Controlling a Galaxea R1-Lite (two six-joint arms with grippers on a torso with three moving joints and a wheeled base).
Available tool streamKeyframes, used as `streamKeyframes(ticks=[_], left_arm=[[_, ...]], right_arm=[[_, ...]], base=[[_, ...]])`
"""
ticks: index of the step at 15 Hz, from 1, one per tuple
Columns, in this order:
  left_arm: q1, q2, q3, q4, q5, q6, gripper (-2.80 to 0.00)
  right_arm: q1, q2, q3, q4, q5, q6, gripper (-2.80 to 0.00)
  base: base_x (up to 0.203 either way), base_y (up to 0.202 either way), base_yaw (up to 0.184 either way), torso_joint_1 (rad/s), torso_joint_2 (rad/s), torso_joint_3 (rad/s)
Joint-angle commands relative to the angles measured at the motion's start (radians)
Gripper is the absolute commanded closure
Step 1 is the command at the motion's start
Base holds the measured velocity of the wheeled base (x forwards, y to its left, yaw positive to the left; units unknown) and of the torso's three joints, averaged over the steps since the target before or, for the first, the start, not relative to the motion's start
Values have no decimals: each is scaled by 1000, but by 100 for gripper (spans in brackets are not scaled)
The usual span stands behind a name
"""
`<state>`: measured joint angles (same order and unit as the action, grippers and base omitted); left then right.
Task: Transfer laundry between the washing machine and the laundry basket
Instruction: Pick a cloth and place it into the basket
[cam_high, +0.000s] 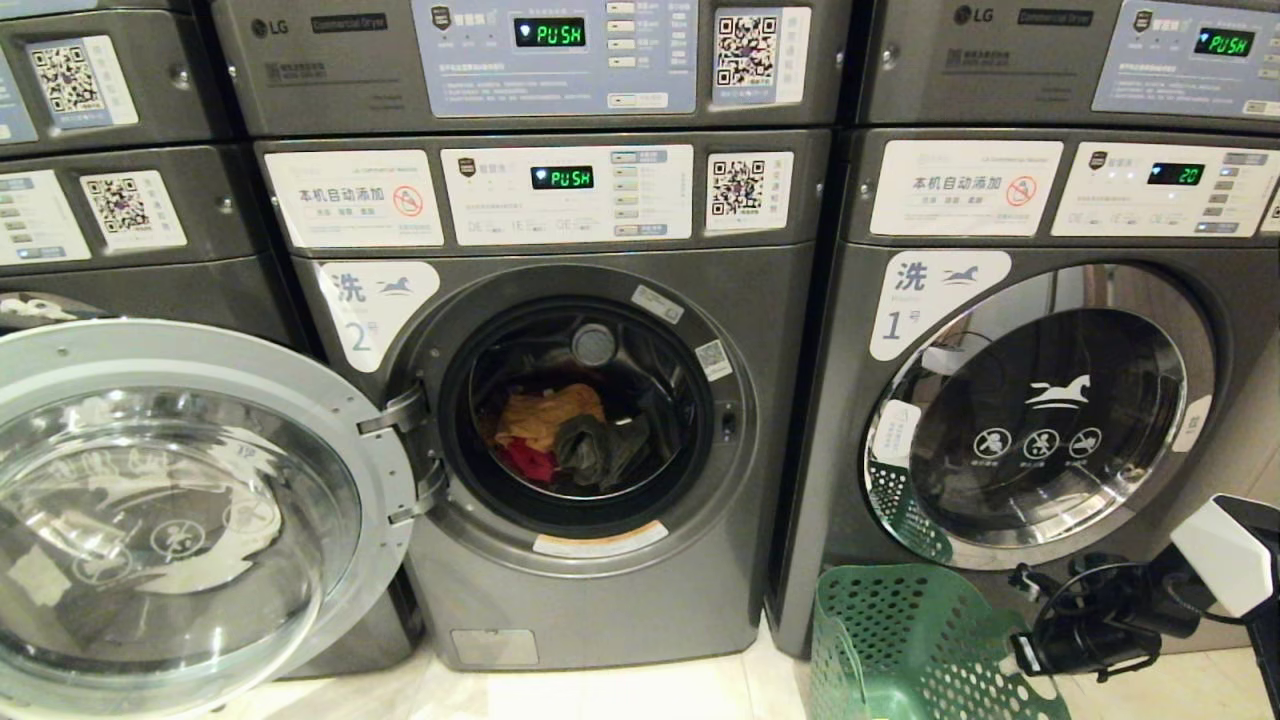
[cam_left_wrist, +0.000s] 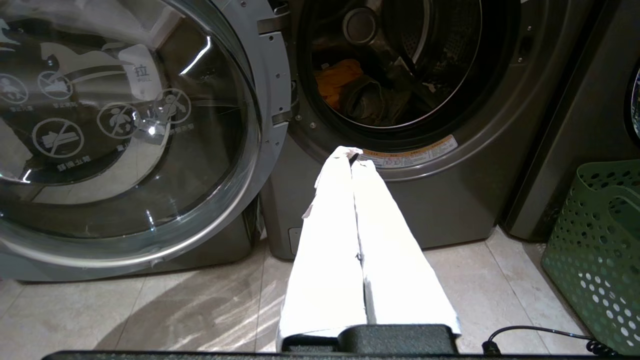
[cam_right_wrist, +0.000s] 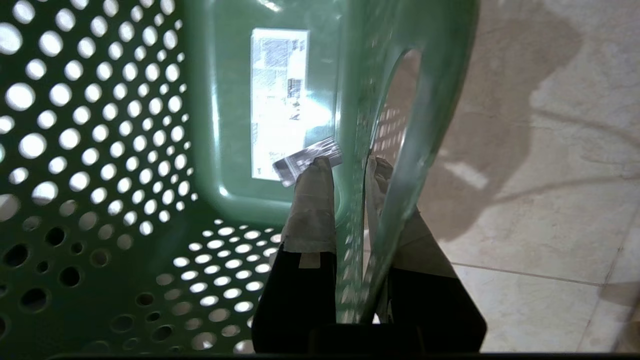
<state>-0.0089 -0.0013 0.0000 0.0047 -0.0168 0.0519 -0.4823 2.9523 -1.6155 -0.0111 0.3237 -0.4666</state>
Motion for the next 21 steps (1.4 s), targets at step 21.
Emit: streamKeyframes(ticks=[21], left_arm=[[0,1,0,0,0,0,0]], right_arm=[[133,-122,152,2,59,35,0]], base=[[0,0,0,0,0,0]])
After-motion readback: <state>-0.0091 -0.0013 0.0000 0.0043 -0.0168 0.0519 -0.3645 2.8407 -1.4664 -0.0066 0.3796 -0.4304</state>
